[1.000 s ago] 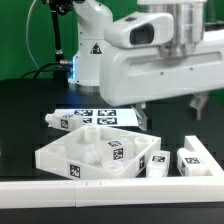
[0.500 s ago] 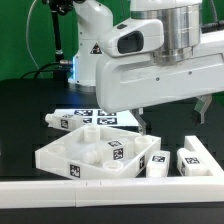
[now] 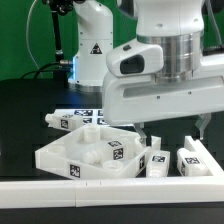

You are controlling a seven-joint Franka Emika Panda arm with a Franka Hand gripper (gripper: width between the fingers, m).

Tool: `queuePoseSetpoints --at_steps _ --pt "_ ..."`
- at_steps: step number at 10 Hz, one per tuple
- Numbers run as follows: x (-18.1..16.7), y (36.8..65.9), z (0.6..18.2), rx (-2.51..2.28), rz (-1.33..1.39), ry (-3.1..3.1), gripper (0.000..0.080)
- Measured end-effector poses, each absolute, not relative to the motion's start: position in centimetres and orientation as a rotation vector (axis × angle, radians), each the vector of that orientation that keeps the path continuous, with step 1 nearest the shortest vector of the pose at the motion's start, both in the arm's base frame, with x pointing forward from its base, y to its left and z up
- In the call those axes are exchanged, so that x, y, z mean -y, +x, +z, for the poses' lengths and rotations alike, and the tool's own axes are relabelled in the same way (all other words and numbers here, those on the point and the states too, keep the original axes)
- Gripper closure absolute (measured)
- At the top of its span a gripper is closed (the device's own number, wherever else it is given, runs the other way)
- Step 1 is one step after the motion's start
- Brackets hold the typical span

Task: Assemble one leg

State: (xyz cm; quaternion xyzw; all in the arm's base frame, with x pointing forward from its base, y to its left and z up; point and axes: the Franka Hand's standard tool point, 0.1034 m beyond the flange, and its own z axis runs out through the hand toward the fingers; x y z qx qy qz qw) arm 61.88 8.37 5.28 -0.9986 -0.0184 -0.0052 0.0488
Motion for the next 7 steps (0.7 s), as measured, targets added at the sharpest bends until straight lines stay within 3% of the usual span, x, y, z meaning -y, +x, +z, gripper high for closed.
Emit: queuePoseSetpoints --at_steps 2,4,7 --pt "-7.9 61.7 4.1 0.045 -0.015 -3.041 0.0150" --pt "-7.9 62.8 5.1 0.048 -0.016 -3.029 0.0150" --pt "-7.6 62.6 4.6 0.048 -0.012 -3.023 0.0150"
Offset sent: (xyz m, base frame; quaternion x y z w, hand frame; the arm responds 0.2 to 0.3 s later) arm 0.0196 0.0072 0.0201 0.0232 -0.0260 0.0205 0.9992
